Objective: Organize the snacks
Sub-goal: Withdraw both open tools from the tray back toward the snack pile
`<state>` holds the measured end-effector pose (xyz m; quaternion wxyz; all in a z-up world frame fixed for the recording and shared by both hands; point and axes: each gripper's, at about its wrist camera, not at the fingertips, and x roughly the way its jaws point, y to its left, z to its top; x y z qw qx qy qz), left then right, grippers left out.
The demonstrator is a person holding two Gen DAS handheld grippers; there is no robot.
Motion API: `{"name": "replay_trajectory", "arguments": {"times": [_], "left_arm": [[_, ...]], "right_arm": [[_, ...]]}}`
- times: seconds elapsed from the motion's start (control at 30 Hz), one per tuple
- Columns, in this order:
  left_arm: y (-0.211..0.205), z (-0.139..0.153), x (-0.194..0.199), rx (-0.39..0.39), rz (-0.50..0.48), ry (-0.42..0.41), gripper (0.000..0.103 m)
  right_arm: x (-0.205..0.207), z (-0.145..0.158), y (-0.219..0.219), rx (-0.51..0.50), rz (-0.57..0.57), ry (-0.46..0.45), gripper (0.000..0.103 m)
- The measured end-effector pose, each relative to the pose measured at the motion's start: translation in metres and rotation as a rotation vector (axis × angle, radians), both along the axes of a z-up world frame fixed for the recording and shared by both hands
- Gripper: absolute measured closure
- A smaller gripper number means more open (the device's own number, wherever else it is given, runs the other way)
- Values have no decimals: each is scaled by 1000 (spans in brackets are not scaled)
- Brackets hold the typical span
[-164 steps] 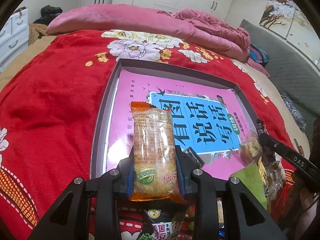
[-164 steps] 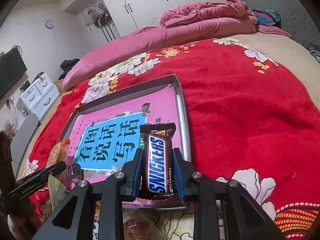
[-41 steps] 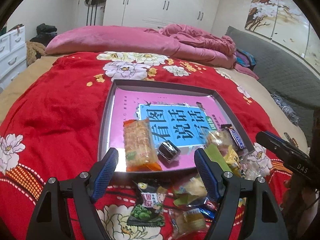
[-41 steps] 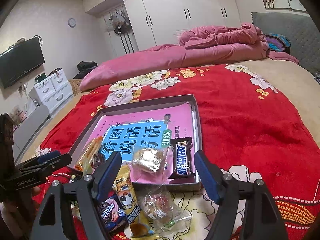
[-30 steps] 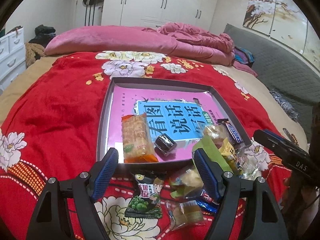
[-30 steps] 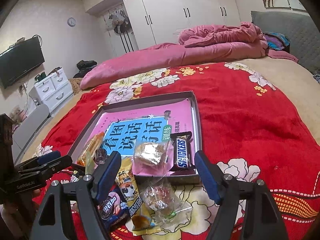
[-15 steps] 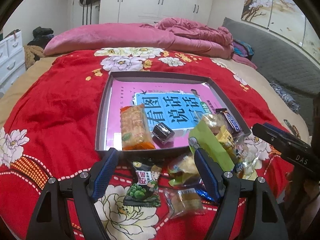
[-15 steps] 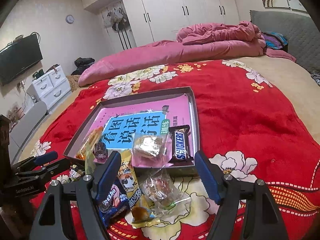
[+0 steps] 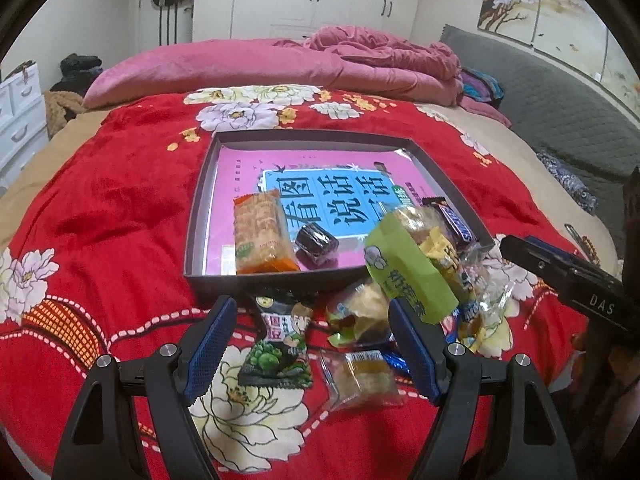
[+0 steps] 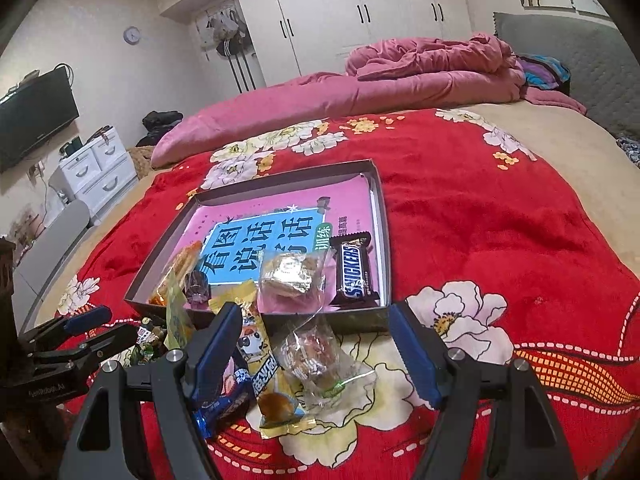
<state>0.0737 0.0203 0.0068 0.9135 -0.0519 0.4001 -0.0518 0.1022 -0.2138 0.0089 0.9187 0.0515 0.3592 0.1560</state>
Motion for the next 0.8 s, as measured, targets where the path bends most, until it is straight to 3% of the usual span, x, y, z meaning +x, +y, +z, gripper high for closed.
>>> {"name": "replay_trajectory", "arguments": {"times": [0.43, 0.8], "left_arm": [[-9, -1, -10, 21, -19, 12, 24], [-7, -8, -15, -12, -13, 58, 24]], "right_arm": [[-9, 2, 0, -7, 7, -1, 28], [-14, 2, -1, -7, 7, 4, 28]]}}
